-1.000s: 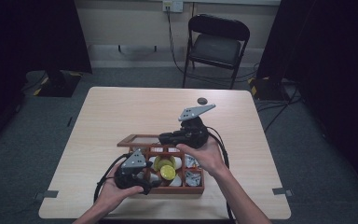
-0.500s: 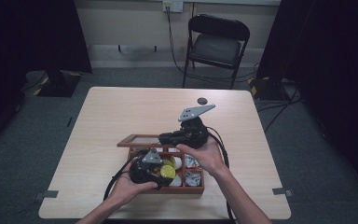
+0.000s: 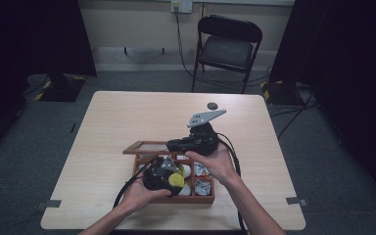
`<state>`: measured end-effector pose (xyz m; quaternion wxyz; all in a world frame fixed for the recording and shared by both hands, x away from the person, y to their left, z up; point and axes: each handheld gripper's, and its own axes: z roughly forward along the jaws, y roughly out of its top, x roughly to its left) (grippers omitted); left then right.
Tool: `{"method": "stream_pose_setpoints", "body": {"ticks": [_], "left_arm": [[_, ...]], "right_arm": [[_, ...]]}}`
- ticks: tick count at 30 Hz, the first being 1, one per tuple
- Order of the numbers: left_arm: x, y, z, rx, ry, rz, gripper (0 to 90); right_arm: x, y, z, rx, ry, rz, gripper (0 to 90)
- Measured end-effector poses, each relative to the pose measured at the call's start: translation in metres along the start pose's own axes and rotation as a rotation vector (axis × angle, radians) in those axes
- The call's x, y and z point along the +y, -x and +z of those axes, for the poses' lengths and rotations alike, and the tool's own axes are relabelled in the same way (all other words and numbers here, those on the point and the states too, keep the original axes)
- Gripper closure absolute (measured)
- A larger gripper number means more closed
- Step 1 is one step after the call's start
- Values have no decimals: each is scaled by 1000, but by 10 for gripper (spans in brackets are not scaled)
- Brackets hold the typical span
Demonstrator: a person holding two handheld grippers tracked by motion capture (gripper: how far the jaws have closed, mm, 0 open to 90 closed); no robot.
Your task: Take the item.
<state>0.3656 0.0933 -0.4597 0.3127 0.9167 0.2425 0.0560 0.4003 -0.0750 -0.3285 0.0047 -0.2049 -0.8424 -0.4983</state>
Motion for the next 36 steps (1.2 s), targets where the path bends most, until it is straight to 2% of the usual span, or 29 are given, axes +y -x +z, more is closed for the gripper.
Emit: {"method": "stream_pose_setpoints", "body": {"ticks": [4,20,28,29,35,36], "left_arm": [[1,0,1,-1,-3,-7,363],[2,1,1,12,-20,15,388],[2,3,-3,11,-5,8,388],[2,4,-4,6,-1,-4,388],[4,3,-12,6,34,1,388],[3,5,-12,4,42,-10,388]], "right_arm": [[0,0,0,0,1,1,823],[0,0,0,0,0,1,823],[0,0,0,-1,1,2,823],[0,0,0,0,2,2,823],[0,0,0,0,1,1,823],[0,0,0,0,2,1,823]]}}
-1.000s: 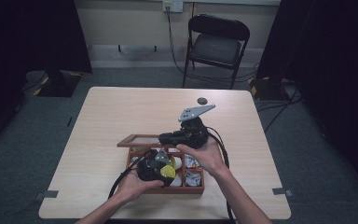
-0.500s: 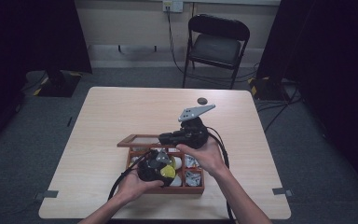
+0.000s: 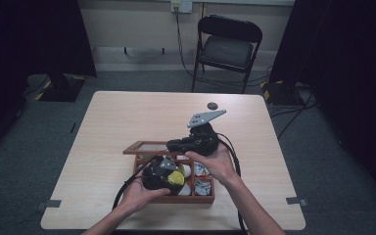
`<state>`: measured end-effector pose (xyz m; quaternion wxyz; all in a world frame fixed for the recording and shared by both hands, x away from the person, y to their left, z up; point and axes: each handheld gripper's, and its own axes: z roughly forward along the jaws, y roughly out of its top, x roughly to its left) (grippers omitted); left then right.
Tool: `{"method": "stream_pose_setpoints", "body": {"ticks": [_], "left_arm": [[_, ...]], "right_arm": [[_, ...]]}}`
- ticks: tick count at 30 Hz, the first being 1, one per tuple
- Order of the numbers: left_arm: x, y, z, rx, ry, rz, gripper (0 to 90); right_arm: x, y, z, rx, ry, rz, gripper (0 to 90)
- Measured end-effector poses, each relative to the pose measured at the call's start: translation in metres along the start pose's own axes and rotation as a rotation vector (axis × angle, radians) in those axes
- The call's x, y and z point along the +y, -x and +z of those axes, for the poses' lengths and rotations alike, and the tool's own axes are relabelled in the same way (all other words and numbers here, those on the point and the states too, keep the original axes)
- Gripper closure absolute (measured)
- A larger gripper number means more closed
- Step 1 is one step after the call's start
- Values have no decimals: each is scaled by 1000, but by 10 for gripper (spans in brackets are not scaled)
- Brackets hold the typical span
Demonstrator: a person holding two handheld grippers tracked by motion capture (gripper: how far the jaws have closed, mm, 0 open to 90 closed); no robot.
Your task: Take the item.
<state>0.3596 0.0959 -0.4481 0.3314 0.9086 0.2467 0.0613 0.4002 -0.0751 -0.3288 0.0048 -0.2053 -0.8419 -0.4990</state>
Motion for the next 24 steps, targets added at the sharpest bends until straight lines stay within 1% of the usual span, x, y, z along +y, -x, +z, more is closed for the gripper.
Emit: {"method": "stream_pose_setpoints", "body": {"ticks": [1,4,5,11,12,13,15,16,17,19,21,22,24], "left_arm": [[0,0,0,-2,-2,11,388],[-1,3,0,-2,-3,15,388],[-1,5,-2,0,-5,28,388],[0,11,-8,-7,23,37,388],[0,11,-9,-10,26,45,388],[1,12,-10,-18,29,43,388],[0,14,-12,-15,38,39,388],[0,14,-13,-13,29,51,388],[0,14,-13,-13,29,51,388],[0,15,-16,-17,48,40,388],[0,16,-17,-13,55,36,388],[-1,16,-18,-15,52,50,389],[-1,17,-19,-18,42,58,389]], "right_arm": [[0,0,0,0,0,0,823],[0,0,0,0,0,0,823],[0,0,0,0,0,0,823],[0,0,0,0,0,1,823],[0,0,0,0,0,1,823],[0,0,0,1,0,1,823],[0,0,0,0,0,1,823],[0,0,0,0,0,1,823],[0,0,0,0,0,1,823],[0,0,0,1,0,2,823],[0,0,0,1,1,2,823],[0,0,0,1,1,2,823],[0,0,0,1,0,1,823]]}}
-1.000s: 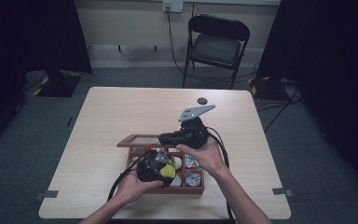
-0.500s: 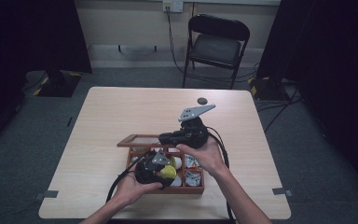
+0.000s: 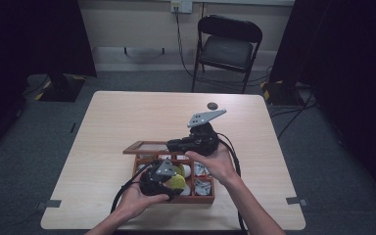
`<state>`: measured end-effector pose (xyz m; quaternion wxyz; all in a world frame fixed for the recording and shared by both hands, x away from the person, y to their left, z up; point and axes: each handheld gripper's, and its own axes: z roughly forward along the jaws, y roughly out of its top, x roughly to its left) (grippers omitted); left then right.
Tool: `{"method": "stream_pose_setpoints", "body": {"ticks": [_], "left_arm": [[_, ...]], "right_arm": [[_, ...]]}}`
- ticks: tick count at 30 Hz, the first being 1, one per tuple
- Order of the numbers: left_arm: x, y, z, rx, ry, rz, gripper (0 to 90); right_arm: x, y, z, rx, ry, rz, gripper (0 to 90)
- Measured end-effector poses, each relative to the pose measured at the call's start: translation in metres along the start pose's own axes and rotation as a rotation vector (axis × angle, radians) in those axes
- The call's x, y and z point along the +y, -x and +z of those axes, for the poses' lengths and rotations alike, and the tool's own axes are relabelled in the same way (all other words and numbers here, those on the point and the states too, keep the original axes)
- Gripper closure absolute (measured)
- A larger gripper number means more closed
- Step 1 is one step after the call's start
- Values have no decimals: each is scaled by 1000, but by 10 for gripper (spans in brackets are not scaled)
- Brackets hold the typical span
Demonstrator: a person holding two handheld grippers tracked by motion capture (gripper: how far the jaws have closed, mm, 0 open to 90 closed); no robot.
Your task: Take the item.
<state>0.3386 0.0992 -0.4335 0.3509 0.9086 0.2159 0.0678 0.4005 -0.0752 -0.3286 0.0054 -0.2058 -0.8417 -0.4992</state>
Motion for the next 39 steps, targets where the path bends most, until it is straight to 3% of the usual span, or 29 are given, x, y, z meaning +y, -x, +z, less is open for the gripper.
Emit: {"method": "stream_pose_setpoints", "body": {"ticks": [4,11,16,18,19,28,39], "left_arm": [[-2,3,-5,-3,26,-7,388],[-8,7,-12,-11,22,7,389],[-10,6,-19,-17,64,-18,389],[-11,5,-22,-12,55,-13,389],[-12,6,-21,-12,77,-27,389],[-19,8,-34,-27,106,-50,389],[-25,4,-45,-9,101,-64,389]], "right_arm": [[0,0,0,0,0,-1,823],[0,0,0,0,0,-1,823],[0,0,0,0,0,0,823],[0,0,0,0,0,0,823],[0,0,0,0,0,0,823],[-1,-1,0,0,1,-4,823],[-1,-1,0,0,1,-11,823]]}}
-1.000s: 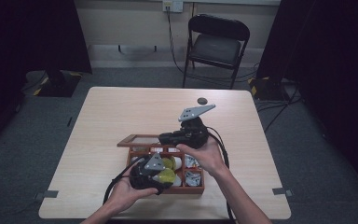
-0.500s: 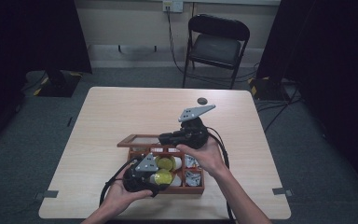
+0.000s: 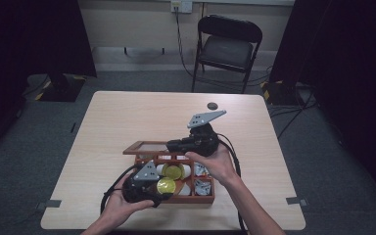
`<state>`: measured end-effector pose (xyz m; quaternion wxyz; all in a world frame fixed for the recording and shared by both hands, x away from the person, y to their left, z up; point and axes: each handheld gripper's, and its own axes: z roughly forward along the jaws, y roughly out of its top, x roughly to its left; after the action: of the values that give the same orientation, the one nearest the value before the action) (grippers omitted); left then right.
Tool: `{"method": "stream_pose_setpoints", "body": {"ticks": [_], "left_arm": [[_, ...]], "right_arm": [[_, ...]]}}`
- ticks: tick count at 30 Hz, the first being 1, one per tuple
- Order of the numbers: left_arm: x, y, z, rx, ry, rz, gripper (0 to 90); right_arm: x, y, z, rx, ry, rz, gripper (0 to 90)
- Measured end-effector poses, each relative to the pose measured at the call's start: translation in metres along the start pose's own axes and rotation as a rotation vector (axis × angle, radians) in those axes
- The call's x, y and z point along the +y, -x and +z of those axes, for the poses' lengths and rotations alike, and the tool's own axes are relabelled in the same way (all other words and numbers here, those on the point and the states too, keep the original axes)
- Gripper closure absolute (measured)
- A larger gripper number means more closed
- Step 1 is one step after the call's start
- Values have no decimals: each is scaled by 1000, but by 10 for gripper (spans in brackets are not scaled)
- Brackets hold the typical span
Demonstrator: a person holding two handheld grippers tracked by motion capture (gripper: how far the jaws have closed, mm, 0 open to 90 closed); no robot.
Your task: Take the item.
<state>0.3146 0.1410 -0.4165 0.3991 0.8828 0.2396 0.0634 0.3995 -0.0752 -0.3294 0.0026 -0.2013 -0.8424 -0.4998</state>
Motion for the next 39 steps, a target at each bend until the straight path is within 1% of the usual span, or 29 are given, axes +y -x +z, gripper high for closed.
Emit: {"method": "stream_pose_setpoints", "body": {"ticks": [1,2,3,7,9,10,11,12,16,18,22,23,24,25,26,27,29,31,35,39], "left_arm": [[-2,-2,-2,5,6,-18,389],[-2,-2,-2,5,6,-18,389],[-5,-6,-6,7,22,-35,389],[-8,-9,-12,18,25,-37,389],[-11,-10,-17,14,18,-37,389],[-13,-11,-18,19,13,-37,389],[-15,-12,-20,24,10,-39,389],[-18,-14,-22,28,13,-50,389],[-24,-22,-34,41,44,-84,389],[-27,-26,-38,48,52,-97,389],[-30,-29,-44,57,54,-106,389],[-33,-31,-51,65,75,-115,389],[-33,-31,-51,65,75,-115,389],[-34,-33,-56,73,87,-128,389],[-34,-33,-56,73,87,-128,389],[-36,-38,-60,84,91,-142,389],[-37,-41,-61,92,86,-151,389],[-38,-42,-62,93,88,-150,389],[-40,-48,-64,109,85,-159,389],[-42,-55,-68,126,86,-176,389]], "right_arm": [[0,0,0,0,0,0,823],[0,0,0,0,0,0,823],[0,0,0,0,0,1,823],[0,0,0,0,1,2,823],[0,0,0,0,1,2,823],[0,0,0,0,1,2,823],[0,0,0,0,1,3,823],[0,0,0,0,1,3,823],[0,0,0,0,2,4,823],[0,0,0,0,2,4,823],[0,0,0,0,2,5,823],[0,0,0,0,2,6,823],[0,0,0,0,3,6,823],[0,0,0,0,3,7,823],[0,0,0,0,3,6,823],[0,0,0,0,3,7,823],[0,0,0,0,3,6,823],[0,0,0,0,3,6,823],[0,0,0,0,3,6,823],[0,0,0,-1,2,5,823]]}}
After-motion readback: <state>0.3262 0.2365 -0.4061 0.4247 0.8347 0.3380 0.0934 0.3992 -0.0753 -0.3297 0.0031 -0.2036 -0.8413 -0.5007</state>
